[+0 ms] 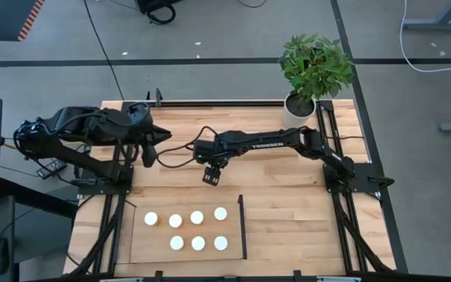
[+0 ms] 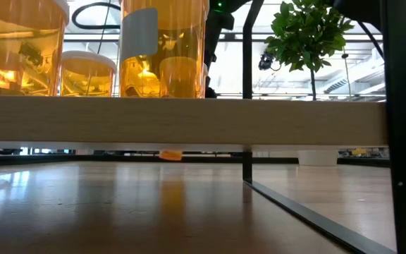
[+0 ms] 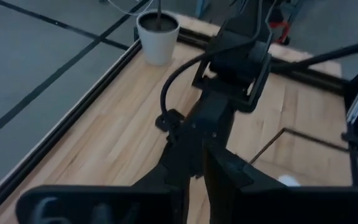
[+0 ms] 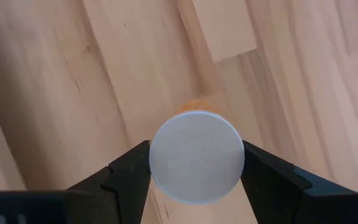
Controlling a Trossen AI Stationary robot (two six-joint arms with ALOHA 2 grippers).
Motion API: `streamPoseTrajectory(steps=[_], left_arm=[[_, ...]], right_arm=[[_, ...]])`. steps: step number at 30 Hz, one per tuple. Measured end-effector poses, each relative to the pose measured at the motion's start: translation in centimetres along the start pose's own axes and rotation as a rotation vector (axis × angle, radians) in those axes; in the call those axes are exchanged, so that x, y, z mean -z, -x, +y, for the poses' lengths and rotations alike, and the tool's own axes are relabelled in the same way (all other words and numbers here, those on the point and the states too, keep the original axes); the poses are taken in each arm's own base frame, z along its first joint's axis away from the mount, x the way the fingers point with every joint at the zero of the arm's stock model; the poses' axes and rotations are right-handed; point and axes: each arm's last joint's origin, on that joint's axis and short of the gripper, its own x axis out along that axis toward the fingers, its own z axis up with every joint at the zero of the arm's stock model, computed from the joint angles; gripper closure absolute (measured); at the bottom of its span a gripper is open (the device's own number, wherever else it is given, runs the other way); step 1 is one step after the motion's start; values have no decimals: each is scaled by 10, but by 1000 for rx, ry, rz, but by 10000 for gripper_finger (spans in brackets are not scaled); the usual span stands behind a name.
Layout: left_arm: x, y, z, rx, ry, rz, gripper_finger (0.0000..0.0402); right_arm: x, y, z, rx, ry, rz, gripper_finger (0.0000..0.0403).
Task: Pick and place medicine bottles onto shelf by color
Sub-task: Move the orange pill bottle to the center of the table
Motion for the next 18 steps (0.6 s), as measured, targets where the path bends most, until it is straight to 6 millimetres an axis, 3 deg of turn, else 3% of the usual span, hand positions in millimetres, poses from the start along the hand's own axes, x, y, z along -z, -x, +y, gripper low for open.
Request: streamPoseTrajectory(steps=[18], left_arm=[[9,13,10,-22,-8,47,366]], right_arm=[[-7,-3,-2,-4,8,-78,169]])
